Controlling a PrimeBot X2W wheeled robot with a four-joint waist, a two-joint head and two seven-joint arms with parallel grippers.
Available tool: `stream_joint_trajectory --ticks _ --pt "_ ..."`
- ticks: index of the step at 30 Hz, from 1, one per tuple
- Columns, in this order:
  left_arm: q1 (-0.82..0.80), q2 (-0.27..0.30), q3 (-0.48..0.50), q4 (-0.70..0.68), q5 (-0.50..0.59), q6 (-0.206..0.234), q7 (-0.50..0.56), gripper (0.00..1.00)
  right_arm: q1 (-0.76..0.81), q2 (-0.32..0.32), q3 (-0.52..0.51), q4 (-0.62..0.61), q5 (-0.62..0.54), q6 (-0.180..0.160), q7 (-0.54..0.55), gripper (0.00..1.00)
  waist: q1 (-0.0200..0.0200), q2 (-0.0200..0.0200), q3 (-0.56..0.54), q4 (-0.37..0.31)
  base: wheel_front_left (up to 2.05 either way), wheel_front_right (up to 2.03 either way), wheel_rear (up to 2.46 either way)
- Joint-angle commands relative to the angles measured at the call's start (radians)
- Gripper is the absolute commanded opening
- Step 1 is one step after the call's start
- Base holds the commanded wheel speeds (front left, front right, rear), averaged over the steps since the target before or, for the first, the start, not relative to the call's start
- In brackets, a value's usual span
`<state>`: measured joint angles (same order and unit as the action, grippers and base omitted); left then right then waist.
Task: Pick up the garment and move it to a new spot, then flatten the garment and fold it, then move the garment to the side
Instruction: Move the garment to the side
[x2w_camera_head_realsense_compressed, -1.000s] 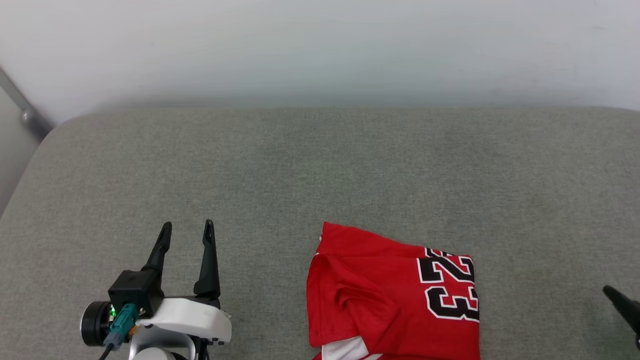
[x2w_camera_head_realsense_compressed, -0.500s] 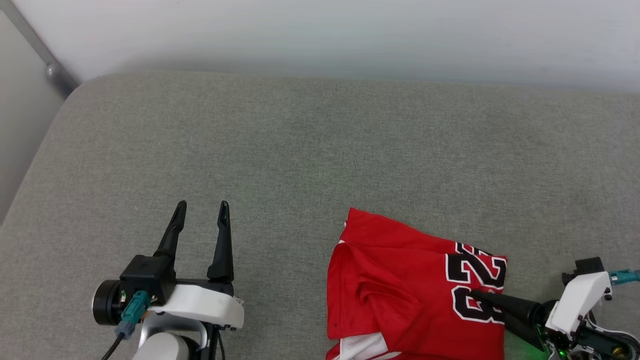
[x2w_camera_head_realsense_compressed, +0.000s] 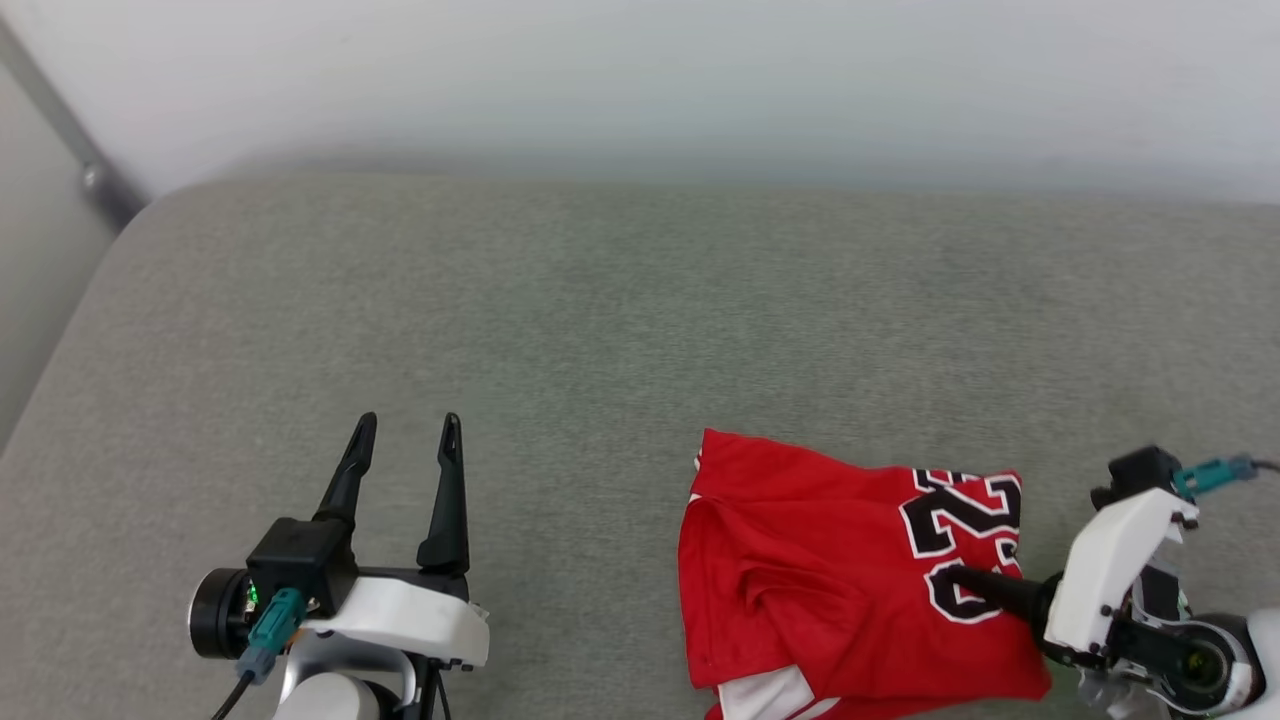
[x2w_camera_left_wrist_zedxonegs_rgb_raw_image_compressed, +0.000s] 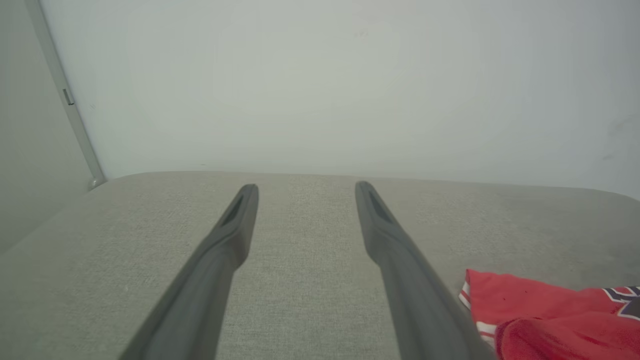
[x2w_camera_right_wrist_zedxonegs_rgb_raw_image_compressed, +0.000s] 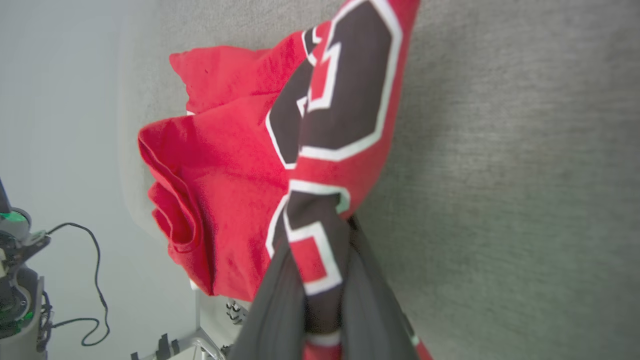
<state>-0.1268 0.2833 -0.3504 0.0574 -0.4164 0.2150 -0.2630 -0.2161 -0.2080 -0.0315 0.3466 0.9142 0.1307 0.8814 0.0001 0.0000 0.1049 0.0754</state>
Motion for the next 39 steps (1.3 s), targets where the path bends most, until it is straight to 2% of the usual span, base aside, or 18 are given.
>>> stream_joint_trajectory --ticks 1,3,6,11,15,20,25,30,35,39 --pt "0.01 0.0 0.006 0.002 0.004 -0.002 -0.002 1.0 -0.02 -0.029 0.049 -0.039 -0.038 0.0 -0.029 0.0 -0.0001 0.0 -0.02 -0.038 0.0 0.0 0.0" --pt "0.017 -0.001 0.01 0.0 0.005 -0.004 -0.002 1.0 -0.031 -0.073 0.097 -0.069 -0.101 0.0 -0.061 0.0 -0.0001 0.0 -0.028 -0.071 0.0 0.0 0.0" --pt "0.017 -0.008 0.012 -0.008 0.007 -0.005 -0.002 1.0 -0.04 -0.099 0.134 -0.081 -0.152 0.0 -0.078 0.0 -0.0001 0.0 -0.031 -0.106 0.0 0.0 0.0" --pt "0.02 -0.017 0.022 -0.021 0.012 -0.011 -0.002 1.0 -0.082 -0.152 0.179 -0.068 -0.272 0.0 -0.085 0.0 -0.0001 0.0 -0.019 -0.222 0.0 0.0 0.0" --pt "-0.013 -0.014 0.026 -0.036 0.029 -0.017 -0.002 1.0 -0.134 -0.189 0.189 -0.05 -0.333 0.0 -0.083 0.0 -0.0001 0.0 0.034 -0.318 0.0 0.0 0.0" --pt "-0.094 0.003 0.012 -0.059 0.061 -0.029 0.009 1.0 -0.221 -0.248 0.185 -0.011 -0.373 0.0 -0.15 0.0 -0.0001 0.0 0.148 -0.401 0.0 0.0 0.0" --pt "-0.202 0.028 -0.012 -0.109 0.113 -0.037 0.052 1.0 -0.328 -0.313 0.162 0.044 -0.405 0.0 -0.261 0.0 -0.0001 0.0 0.289 -0.438 0.0 0.0 0.0" --pt "-0.315 0.051 -0.036 -0.157 0.161 -0.057 0.102 1.0 -0.43 -0.366 0.096 0.127 -0.446 0.0 -0.392 0.0 -0.0001 0.0 0.425 -0.437 0.0 0.0 0.0" --pt "-0.392 0.061 -0.057 -0.2 0.196 -0.069 0.14 1.0 -0.504 -0.389 0.012 0.234 -0.487 -0.001 -0.502 0.0 -0.0001 0.0 0.523 -0.424 0.0 0.0 0.0" --pt "-0.428 0.07 -0.068 -0.22 0.213 -0.076 0.161 1.0 -0.56 -0.377 -0.021 0.346 -0.516 -0.001 -0.611 0.0 -0.0001 0.0 0.578 -0.416 0.0 0.0 0.0"
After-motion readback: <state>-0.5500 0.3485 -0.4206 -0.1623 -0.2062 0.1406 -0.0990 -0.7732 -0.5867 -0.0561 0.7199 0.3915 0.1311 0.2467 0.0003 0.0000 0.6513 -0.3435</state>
